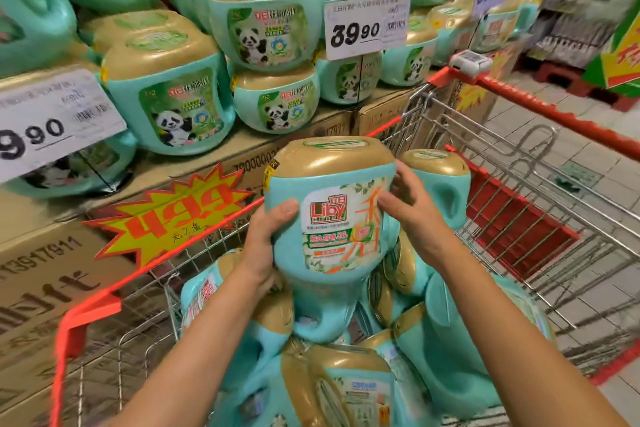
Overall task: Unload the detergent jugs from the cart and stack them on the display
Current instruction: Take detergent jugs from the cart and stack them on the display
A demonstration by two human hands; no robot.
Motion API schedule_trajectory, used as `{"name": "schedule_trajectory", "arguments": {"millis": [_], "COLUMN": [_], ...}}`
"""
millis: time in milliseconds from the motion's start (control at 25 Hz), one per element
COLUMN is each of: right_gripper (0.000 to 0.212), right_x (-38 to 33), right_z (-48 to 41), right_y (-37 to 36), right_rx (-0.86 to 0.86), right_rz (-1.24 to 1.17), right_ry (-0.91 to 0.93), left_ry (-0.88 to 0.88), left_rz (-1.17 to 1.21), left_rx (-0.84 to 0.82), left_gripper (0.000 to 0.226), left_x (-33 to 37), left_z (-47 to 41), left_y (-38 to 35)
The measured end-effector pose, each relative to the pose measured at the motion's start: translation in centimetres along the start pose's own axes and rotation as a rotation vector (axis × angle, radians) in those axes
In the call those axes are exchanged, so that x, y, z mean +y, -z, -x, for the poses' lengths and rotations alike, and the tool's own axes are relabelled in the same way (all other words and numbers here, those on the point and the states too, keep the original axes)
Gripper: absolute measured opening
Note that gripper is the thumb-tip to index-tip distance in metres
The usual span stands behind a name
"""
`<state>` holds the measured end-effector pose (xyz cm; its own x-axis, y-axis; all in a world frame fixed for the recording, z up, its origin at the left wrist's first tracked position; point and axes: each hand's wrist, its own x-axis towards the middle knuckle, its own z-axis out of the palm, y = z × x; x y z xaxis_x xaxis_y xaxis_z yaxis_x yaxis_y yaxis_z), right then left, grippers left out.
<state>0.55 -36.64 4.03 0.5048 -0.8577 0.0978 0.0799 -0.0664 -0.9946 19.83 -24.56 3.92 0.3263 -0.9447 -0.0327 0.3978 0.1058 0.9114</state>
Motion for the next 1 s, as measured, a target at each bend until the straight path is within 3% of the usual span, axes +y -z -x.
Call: {"name": "schedule_trajectory", "arguments": {"millis": [120, 200, 280, 400, 600, 880, 1000], "right_gripper": [0.073, 0.069, 0.054, 0.047, 0.047, 0.025, 0.020], "right_x": [-0.4, -0.6, -0.8, -1.4, -1.8, -2.4, -2.6], "right_z": [1.9, 3.1, 4.4, 5.7, 6.5, 10.5, 13.5], "right_y": [-1.3, -2.8, -4.4, -6.8, -11.1, -22.9, -28.8], "right_rx": [-0.081, 0.017, 0.149, 0.188, -0.026, -0.279, -0.371], "right_rz": [-0.071, -0.073, -0.100, -0.148, -0.160, -0.100, -0.135], "right_ry": [-0.071, -0.026, 0.029, 0.064, 0.038, 0.056, 0.024], "left_ry": [0.087, 0.113, 0.127, 0.081, -0.065, -0.246, -0.299], "left_rz": [0.178, 0.215, 0.181, 0.000, 0.068, 0.105, 0.090], "left_rx": [-0.019, -0.002, 0.048, 0.245, 0.467, 0.787, 0.871], "left_gripper": [0.062, 0.067, 0.070, 0.074, 0.070, 0.080, 0.068], "left_x": [0.4, 0.8, 1.7, 2.6, 3.0, 5.6, 7.2], "left_z": [1.5, 2.4, 3.5, 5.5, 11.1, 22.6, 28.1], "left_y": [-0.3, 0.0, 0.0, 0.6, 2.8, 9.1, 12.5]}}
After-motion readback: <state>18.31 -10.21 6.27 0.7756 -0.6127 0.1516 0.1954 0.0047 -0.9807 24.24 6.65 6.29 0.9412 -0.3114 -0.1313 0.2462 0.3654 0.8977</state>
